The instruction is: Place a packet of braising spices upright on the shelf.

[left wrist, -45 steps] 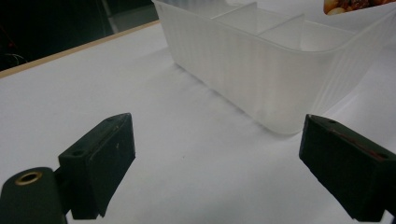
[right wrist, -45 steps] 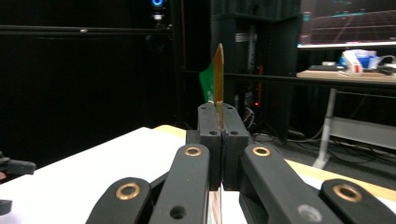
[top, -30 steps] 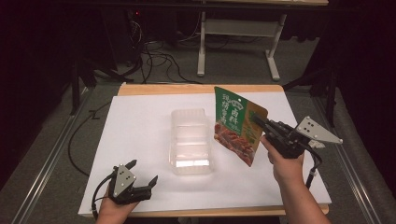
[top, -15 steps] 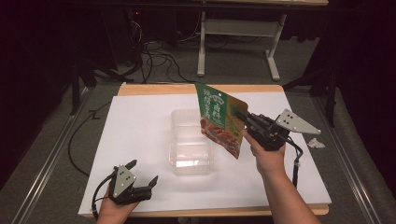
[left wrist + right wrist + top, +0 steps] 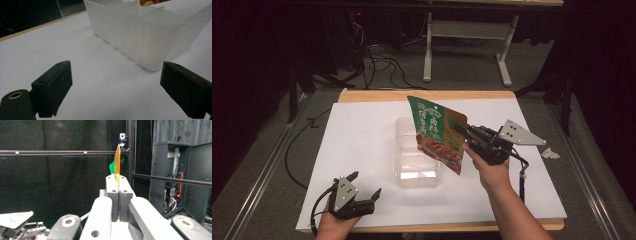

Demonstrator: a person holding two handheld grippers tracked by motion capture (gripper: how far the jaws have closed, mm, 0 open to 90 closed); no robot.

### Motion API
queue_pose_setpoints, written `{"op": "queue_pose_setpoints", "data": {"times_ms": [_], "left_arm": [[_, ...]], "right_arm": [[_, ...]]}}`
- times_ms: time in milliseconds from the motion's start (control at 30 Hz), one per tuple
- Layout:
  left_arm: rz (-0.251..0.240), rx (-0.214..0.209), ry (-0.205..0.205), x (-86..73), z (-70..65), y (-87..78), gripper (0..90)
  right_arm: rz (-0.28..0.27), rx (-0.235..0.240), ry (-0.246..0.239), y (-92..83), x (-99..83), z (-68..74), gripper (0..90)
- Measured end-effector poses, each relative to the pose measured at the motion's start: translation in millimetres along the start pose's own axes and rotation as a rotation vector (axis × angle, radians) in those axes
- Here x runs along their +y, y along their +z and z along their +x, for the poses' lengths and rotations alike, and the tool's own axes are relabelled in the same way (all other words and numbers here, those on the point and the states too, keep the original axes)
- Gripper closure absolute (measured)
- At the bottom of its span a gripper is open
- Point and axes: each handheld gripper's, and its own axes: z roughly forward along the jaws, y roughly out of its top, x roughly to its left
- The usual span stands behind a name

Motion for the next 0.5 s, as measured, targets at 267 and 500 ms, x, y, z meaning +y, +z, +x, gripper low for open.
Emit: {"op": "queue_pose_setpoints", "data": {"times_ms": [267, 500], "left_arm": [[0.001, 0.011, -0.009, -3.6, 3.1, -7.1, 10.9], [0.008, 0.022, -0.010, -7.1, 4.1, -12.9, 11.0]], "right_arm": [[0.007, 0.036, 0.014, 10.3, -4.4, 3.5, 90.0], [0.003, 0.078, 0.029, 20.0, -7.0, 9.7, 90.0]]}}
